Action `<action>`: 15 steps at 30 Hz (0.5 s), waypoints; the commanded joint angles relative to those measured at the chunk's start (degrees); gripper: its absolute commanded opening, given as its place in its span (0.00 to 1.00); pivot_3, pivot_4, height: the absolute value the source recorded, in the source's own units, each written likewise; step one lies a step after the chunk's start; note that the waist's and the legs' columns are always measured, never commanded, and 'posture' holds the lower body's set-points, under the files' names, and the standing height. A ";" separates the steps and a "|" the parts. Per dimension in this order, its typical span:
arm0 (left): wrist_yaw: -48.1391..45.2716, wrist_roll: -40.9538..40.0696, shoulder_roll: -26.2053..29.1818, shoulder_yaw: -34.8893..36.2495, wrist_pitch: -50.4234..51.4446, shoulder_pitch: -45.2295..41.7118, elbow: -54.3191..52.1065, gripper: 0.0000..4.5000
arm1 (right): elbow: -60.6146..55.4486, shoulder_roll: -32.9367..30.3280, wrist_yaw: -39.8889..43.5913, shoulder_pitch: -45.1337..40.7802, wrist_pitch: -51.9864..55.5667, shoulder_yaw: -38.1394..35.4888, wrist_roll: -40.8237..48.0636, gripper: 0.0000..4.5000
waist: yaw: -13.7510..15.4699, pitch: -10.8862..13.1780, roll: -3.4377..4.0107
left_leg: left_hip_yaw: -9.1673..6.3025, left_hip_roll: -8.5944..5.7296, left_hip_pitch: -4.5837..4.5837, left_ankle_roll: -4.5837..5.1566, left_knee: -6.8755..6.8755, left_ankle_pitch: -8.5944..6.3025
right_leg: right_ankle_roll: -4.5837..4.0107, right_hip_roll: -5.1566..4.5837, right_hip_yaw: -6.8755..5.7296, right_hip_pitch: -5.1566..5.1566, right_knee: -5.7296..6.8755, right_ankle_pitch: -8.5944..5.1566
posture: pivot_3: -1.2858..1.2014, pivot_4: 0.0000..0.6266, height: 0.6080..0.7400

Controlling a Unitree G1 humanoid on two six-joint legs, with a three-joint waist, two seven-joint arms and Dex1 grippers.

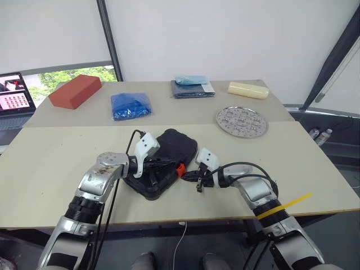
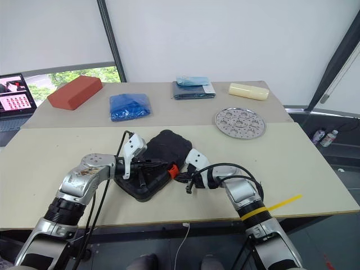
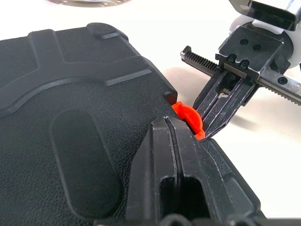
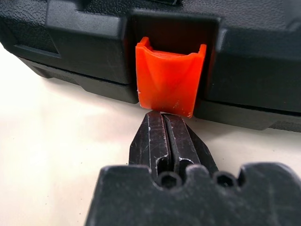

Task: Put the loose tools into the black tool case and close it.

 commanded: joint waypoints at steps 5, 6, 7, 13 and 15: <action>0.07 2.60 -0.09 -5.70 5.69 5.18 6.37 0.01 | -7.01 0.85 -0.01 -4.79 -0.20 -1.90 2.37 0.00 | 0.00 0.01 0.00 | 0.00 0.00 -0.02 0.00 0.00 0.00 | 0.00 0.00 0.00 -0.02 0.00 0.00 | 0.52 0.24 1.00; 0.03 2.62 -0.10 -5.72 5.68 5.11 6.47 0.01 | -7.04 1.04 -0.12 -5.15 0.02 -2.07 2.53 0.00 | 0.00 0.01 0.00 | 0.00 0.00 -0.02 0.00 0.00 0.00 | 0.00 0.00 0.00 -0.02 0.00 0.00 | 0.52 0.24 1.00; 0.00 2.62 -0.12 -5.75 5.69 5.06 6.51 0.01 | -7.01 1.23 -0.20 -5.45 0.18 -2.18 2.65 0.00 | 0.00 0.01 0.00 | 0.00 0.00 -0.02 0.00 0.00 0.00 | 0.00 0.00 0.00 -0.02 0.00 0.00 | 0.52 0.24 1.00; -0.09 2.66 -0.30 -5.97 5.82 4.91 6.70 0.01 | -5.24 3.05 -0.58 -6.43 -0.43 -1.14 2.26 0.00 | -0.14 0.05 -0.02 | 0.00 0.01 -0.05 0.00 -0.02 0.00 | 0.00 0.01 0.00 -0.08 0.01 0.00 | 0.52 0.24 1.00; -0.16 2.64 -0.27 -6.02 5.90 4.87 6.77 0.01 | -4.52 3.91 -0.89 -6.91 -1.10 -0.85 2.01 0.00 | -0.20 0.05 -0.03 | 0.00 0.01 -0.04 0.00 -0.02 0.00 | -0.01 0.02 0.00 -0.08 0.01 0.01 | 0.52 0.24 1.00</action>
